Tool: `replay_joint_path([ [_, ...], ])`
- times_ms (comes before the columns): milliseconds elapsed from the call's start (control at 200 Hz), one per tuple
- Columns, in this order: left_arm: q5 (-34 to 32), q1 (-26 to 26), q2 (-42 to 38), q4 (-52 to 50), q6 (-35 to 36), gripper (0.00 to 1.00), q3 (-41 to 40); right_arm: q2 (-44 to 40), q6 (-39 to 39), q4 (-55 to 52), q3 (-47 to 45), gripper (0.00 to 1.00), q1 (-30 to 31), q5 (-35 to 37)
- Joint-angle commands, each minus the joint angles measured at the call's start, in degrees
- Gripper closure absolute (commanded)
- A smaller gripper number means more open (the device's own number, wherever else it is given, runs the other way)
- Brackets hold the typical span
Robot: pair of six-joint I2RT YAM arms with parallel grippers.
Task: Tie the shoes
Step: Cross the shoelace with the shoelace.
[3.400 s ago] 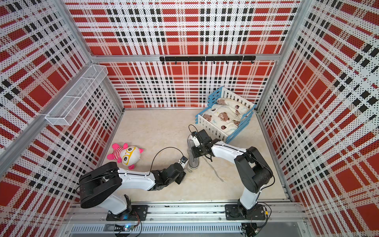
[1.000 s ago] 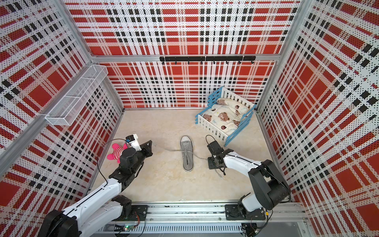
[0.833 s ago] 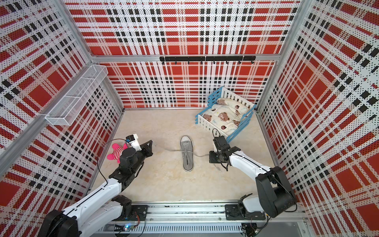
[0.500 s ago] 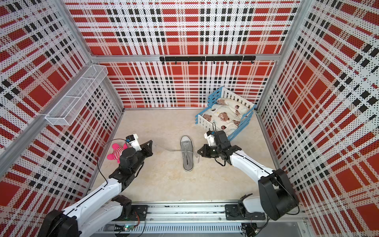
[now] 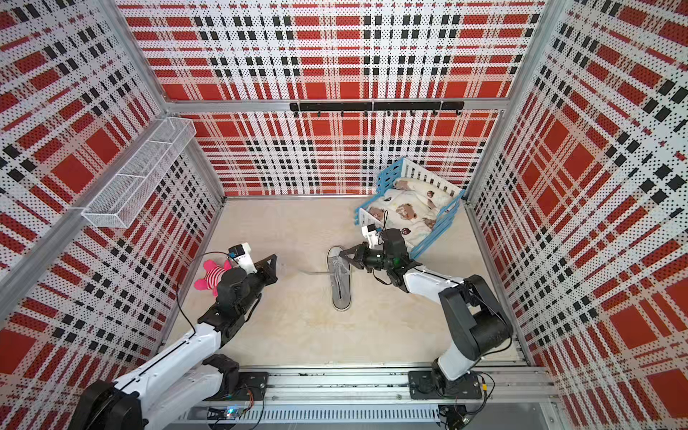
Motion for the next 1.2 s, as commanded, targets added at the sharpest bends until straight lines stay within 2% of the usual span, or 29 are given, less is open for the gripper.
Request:
replay_joint_path([
  [0, 0.7, -0.1, 0.7, 1.8, 0.7, 1.0, -0.1, 3.7, 7.4, 10.4, 2.7, 1.0, 1.5, 3.3],
  [225, 1.2, -1.8, 2.1, 1.8, 2.0, 1.0, -1.3, 11.0, 9.3, 11.4, 8.2, 1.0, 2.9, 9.6],
  [511, 1.7, -6.6, 2.5, 1.8, 4.6, 1.0, -2.5, 16.9, 4.0, 3.1, 13.9, 1.0, 4.6, 15.0],
  [777, 0.9, -8.8, 1.6, 1.8, 5.3, 1.0, -1.5, 16.6, -2.6, -4.8, 15.0, 1.0, 5.4, 15.5],
  [1077, 0.7, -8.8, 1.9, 1.7, 5.7, 1.0, 0.0, 18.4, -2.2, -4.1, 15.7, 1.0, 7.3, 14.4],
  [1193, 0.7, -8.8, 2.2, 1.6, 5.7, 1.0, 1.0, 19.5, -4.3, -7.6, 16.6, 1.0, 8.0, 14.1],
])
